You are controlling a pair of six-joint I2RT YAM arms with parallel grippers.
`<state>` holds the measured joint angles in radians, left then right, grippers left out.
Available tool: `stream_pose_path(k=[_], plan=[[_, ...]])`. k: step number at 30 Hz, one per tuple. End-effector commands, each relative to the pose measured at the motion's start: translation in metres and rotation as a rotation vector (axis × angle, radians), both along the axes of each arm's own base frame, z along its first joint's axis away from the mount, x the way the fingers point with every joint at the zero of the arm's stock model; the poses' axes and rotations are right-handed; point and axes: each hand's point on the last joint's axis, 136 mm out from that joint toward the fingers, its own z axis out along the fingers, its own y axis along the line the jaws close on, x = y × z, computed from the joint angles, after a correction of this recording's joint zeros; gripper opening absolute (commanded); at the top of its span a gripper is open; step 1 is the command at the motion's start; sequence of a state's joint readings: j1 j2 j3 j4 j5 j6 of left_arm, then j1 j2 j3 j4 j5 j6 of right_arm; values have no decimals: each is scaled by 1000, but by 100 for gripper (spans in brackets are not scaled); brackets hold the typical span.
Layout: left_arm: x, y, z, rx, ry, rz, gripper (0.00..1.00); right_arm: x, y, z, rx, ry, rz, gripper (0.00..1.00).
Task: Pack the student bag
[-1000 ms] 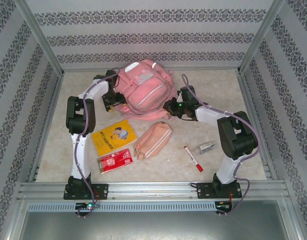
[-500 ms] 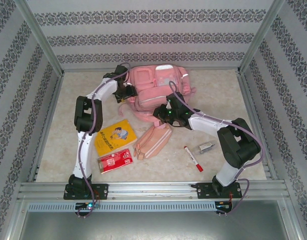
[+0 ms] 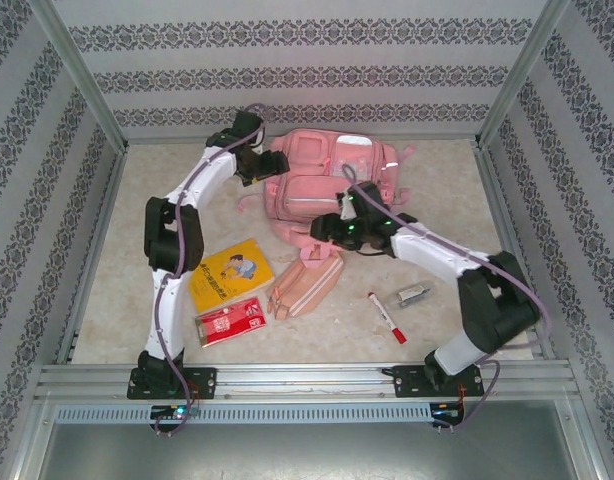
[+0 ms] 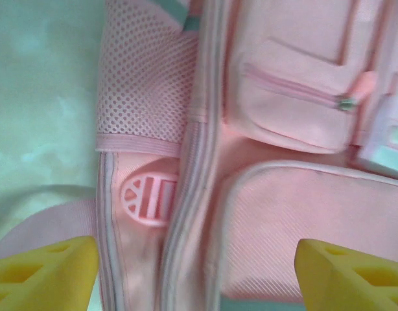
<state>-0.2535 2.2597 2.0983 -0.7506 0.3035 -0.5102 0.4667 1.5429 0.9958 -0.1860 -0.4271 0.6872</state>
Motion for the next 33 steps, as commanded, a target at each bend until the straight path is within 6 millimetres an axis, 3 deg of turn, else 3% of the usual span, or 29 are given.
stream_pose_path(k=[1,5,8,11,15,20,24,26,30,33], plan=[[-31,8,23,4,37,-4,79,-5,-48,6,-132,-36,12,59],[-70,-7,18,-37,83,-31,78,17,-116,2,-212,-48,-145,59],[-104,-20,15,-9,109,-56,77,42,-156,4,-199,-46,-249,60],[-140,-33,2,5,156,-42,78,69,-178,-1,-198,-52,-298,60],[-169,-35,-30,-36,240,58,79,92,-178,-17,-143,29,-282,63],[-163,-41,-52,-71,249,112,79,114,-165,-42,-24,156,-313,71],[-145,-35,-58,-20,196,143,80,115,-151,-54,72,229,-339,66],[-136,-34,-64,-2,181,162,80,110,-147,-55,89,248,-342,58],[-117,-37,-76,8,159,171,79,97,-134,-45,154,234,-329,29],[-99,-38,-81,25,143,172,79,81,-119,-34,211,221,-299,18]])
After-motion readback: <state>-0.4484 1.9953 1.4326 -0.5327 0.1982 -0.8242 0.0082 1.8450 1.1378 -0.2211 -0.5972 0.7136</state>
